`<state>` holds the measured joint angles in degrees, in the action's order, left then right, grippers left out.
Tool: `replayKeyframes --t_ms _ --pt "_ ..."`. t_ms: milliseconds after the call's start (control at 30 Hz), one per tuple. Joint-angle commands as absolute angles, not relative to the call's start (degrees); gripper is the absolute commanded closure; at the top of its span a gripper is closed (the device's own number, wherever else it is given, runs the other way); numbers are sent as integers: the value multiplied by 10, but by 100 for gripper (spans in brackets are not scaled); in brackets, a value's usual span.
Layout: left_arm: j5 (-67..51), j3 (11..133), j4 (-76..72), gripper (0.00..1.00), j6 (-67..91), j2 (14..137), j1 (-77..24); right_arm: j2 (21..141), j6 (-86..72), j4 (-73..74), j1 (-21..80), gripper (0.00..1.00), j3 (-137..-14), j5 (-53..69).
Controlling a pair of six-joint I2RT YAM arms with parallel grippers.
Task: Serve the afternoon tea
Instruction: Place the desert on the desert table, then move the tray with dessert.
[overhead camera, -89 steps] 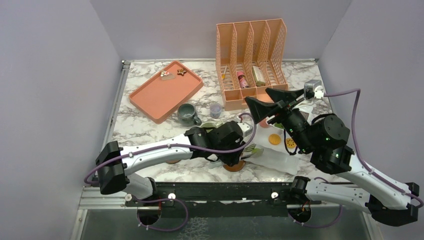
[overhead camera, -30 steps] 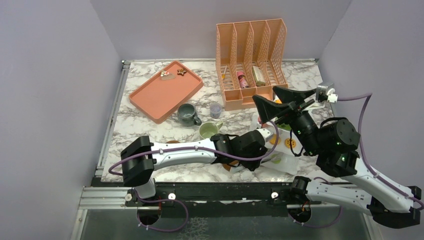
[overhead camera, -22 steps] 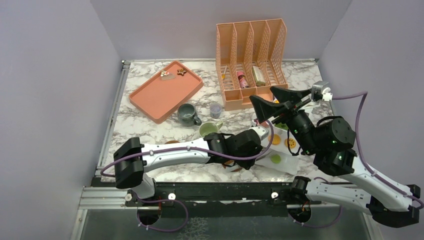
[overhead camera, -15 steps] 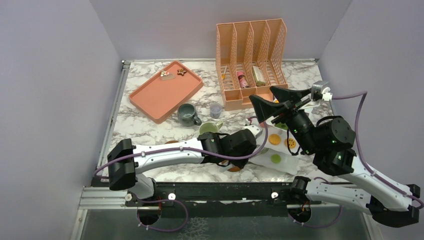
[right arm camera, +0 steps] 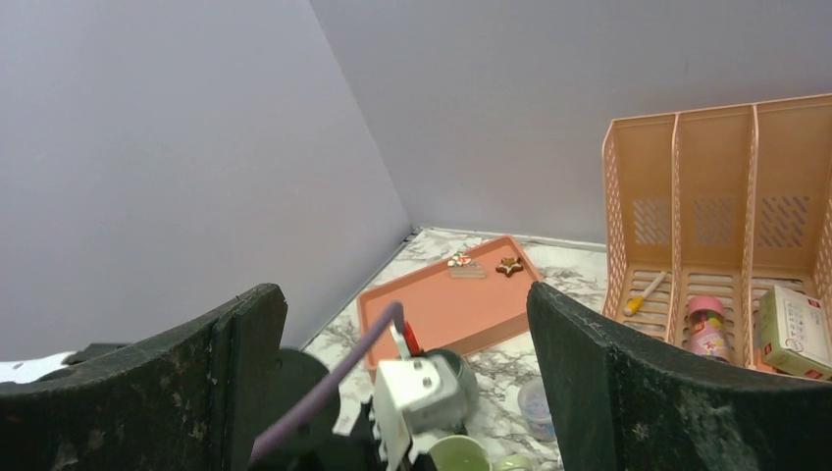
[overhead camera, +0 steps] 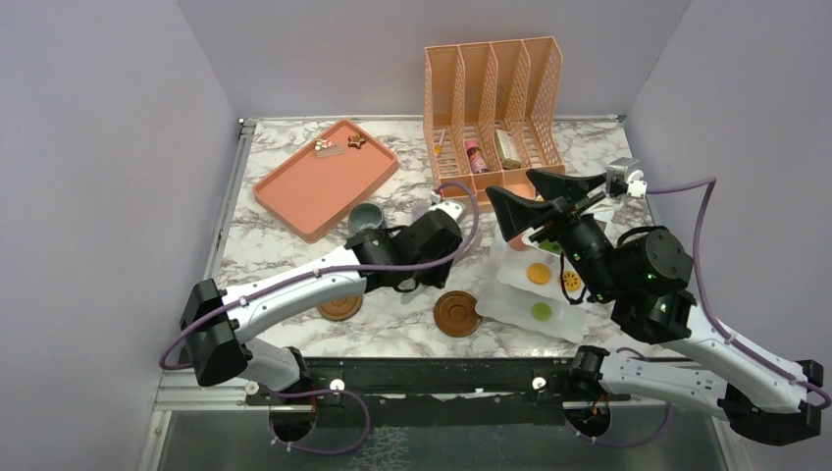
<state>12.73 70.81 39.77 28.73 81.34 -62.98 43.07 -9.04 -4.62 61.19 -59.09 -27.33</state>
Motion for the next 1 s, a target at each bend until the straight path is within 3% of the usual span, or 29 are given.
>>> replayKeyframes --t_ms 0,367,967 --pt "149 735 410 57 247 782 -570 421 -96 -60 616 2 -592 -265" --pt "197 852 449 58 135 822 -398 417 -109 -56 616 2 -580 -249" --pt "92 1033 437 60 40 1045 -147 417 -133 -52 616 2 -565 -214"
